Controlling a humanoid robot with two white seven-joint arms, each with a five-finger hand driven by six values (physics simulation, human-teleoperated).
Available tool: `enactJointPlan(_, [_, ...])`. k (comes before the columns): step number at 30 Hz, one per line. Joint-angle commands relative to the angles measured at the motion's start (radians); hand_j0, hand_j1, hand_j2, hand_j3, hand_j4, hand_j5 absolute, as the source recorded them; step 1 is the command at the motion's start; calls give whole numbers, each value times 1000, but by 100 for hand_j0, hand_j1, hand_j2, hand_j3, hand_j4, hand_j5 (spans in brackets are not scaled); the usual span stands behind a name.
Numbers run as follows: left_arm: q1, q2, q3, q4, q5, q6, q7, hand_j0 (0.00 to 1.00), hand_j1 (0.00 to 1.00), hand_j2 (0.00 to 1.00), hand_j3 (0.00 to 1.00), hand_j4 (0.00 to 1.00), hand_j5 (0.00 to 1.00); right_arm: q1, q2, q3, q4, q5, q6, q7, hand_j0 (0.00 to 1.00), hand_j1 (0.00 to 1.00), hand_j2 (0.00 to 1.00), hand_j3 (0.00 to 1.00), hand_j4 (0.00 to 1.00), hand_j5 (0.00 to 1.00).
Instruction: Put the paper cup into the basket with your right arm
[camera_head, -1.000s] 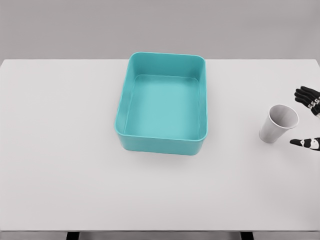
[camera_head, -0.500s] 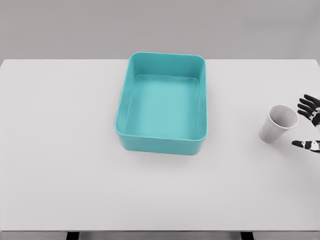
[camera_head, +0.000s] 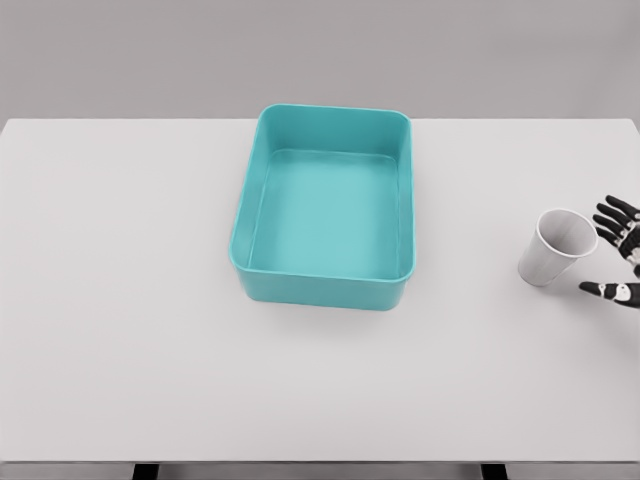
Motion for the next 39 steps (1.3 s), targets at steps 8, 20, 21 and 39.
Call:
enactJointPlan(8, [0,0,0,1,1,0,0,100,100,100,100,100,100,-37,23,38,-3,25,3,0,100,100,100,100,100,100])
enactJointPlan(20, [0,0,0,0,1,0,0,100,100,100,100,100,100,-69,31,59,40,27,3,0,100,100,100,100,100,100])
enactJointPlan(21, [0,0,0,0,1,0,0,100,100,100,100,100,100,-69,31,61,48,27,3,0,100,100,100,100,100,100])
enactJointPlan(39, [0,0,0,0,-1,0,0,100,100,100,100,100,100,-100,72,87,74,63,1,0,100,100,100,100,100,100])
